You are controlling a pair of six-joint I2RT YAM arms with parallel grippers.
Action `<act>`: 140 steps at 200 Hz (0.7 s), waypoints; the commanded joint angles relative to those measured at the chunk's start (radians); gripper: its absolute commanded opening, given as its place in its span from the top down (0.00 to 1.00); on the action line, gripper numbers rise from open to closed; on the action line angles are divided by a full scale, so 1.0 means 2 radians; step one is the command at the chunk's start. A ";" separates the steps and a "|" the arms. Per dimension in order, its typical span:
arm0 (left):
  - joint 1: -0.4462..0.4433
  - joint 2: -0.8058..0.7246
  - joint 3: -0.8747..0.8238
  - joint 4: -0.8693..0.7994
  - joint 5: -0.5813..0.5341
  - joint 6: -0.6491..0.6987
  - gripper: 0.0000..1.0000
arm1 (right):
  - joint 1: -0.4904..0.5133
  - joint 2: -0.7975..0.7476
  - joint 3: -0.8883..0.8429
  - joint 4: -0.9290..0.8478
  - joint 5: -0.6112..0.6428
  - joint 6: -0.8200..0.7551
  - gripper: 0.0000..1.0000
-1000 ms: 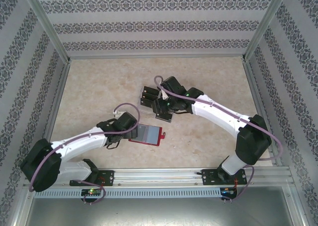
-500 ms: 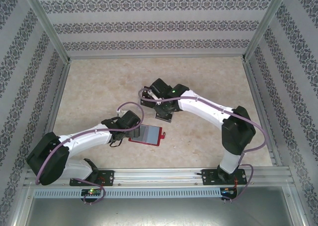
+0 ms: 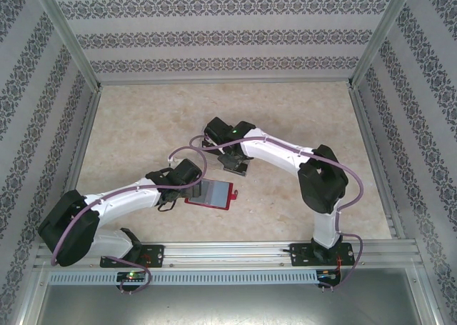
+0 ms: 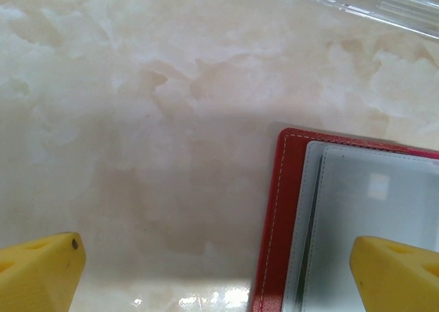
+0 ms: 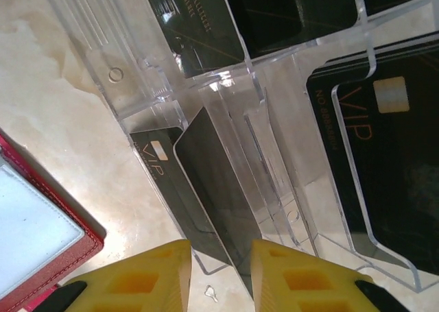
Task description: Put the credit cards into the card holder
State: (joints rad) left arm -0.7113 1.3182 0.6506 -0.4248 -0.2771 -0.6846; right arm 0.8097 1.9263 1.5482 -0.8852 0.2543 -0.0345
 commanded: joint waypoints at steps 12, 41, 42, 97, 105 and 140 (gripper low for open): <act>0.004 -0.006 -0.002 0.012 -0.004 0.007 0.00 | 0.002 0.020 0.015 -0.018 0.022 -0.013 0.73; 0.004 -0.009 -0.004 0.013 -0.003 0.006 0.00 | 0.002 0.030 0.022 -0.024 0.035 -0.019 0.75; 0.004 -0.009 -0.004 0.013 -0.003 0.006 0.00 | 0.002 0.029 0.022 -0.025 0.035 -0.019 0.75; 0.004 -0.011 -0.006 0.014 -0.002 0.001 0.00 | 0.003 0.036 0.027 -0.028 0.044 -0.027 0.84; 0.004 -0.011 -0.006 0.014 -0.001 0.001 0.00 | 0.004 0.037 0.027 -0.028 0.045 -0.029 0.86; 0.004 -0.012 -0.005 0.013 -0.002 0.001 0.00 | 0.007 0.037 0.029 -0.029 0.049 -0.033 0.95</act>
State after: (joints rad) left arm -0.7113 1.3136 0.6502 -0.4168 -0.2771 -0.6849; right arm 0.8101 1.9800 1.5784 -0.9108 0.3244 -0.0902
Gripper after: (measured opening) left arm 0.999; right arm 0.079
